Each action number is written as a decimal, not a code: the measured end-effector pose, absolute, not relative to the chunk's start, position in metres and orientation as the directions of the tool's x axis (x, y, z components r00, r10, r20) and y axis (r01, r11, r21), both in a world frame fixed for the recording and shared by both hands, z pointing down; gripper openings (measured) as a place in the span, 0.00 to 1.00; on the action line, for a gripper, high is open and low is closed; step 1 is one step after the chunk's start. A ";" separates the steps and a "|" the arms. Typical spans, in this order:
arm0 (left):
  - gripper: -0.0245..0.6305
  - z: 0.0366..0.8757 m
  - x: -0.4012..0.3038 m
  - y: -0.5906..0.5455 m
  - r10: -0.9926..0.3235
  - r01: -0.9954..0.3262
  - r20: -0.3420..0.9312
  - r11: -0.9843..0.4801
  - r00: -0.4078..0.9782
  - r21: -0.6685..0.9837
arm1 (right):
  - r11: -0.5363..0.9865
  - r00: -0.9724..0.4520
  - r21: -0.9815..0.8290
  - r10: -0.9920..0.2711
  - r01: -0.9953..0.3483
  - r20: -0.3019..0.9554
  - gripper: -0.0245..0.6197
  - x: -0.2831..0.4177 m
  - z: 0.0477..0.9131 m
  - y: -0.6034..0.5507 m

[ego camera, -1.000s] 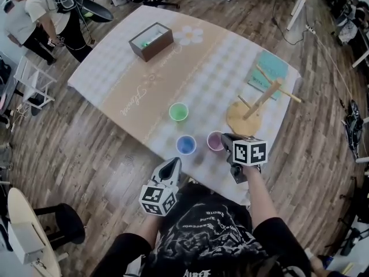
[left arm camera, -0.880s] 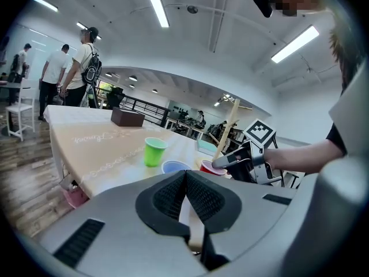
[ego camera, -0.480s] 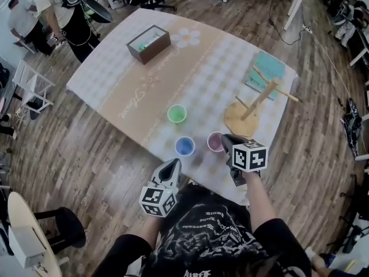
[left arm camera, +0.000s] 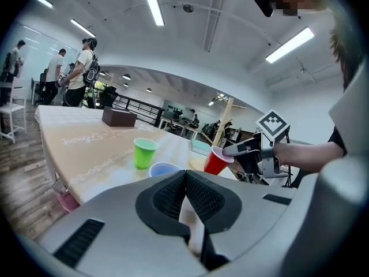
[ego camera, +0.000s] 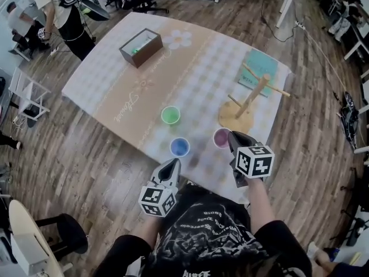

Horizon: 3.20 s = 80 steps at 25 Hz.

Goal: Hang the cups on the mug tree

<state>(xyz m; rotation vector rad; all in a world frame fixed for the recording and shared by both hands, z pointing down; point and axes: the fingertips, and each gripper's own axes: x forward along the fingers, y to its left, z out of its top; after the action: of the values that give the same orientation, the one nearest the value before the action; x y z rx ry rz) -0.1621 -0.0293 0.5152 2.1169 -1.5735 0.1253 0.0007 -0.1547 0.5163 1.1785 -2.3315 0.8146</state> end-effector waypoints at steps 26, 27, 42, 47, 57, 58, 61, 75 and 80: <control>0.07 0.499 -0.120 -0.039 -0.856 -0.896 0.317 -0.308 0.407 0.319 | 0.164 -0.176 -0.063 -0.906 -0.984 0.385 0.09 0.130 0.412 -0.176; 0.07 0.498 -0.119 -0.039 -0.856 -0.895 0.315 -0.312 0.411 0.318 | 0.150 -0.159 -0.053 -0.914 -0.987 0.373 0.09 0.134 0.406 -0.177; 0.07 0.494 -0.116 -0.045 -0.846 -0.884 0.301 -0.350 0.440 0.310 | -0.039 0.070 0.148 -0.975 -0.988 0.209 0.09 0.163 0.333 -0.197; 0.07 0.494 -0.118 -0.045 -0.846 -0.882 0.298 -0.348 0.442 0.318 | -0.064 0.102 0.218 -0.981 -0.974 0.166 0.09 0.157 0.316 -0.200; 0.07 0.492 -0.118 -0.042 -0.848 -0.881 0.295 -0.343 0.440 0.326 | -0.128 0.174 0.351 -0.980 -0.927 0.101 0.09 0.153 0.297 -0.198; 0.07 0.492 -0.118 -0.041 -0.848 -0.881 0.295 -0.344 0.440 0.326 | -0.134 0.179 0.367 -0.979 -0.921 0.093 0.09 0.151 0.295 -0.198; 0.07 0.494 -0.119 -0.040 -0.847 -0.882 0.300 -0.345 0.440 0.321 | -0.147 0.193 0.411 -0.979 -0.899 0.071 0.09 0.144 0.292 -0.199; 0.07 0.496 -0.125 -0.036 -0.854 -0.886 0.301 -0.323 0.425 0.332 | -0.250 0.289 0.559 -0.957 -0.790 -0.019 0.10 0.106 0.291 -0.200; 0.07 0.496 -0.129 -0.038 -0.855 -0.887 0.302 -0.319 0.421 0.332 | -0.244 0.284 0.542 -0.959 -0.804 -0.010 0.10 0.093 0.295 -0.205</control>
<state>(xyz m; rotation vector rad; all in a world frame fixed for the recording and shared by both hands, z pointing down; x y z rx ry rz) -0.1290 -0.0379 0.4960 2.2347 -1.4789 0.0968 0.0935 -0.2051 0.2946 2.1238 -1.5812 -0.4780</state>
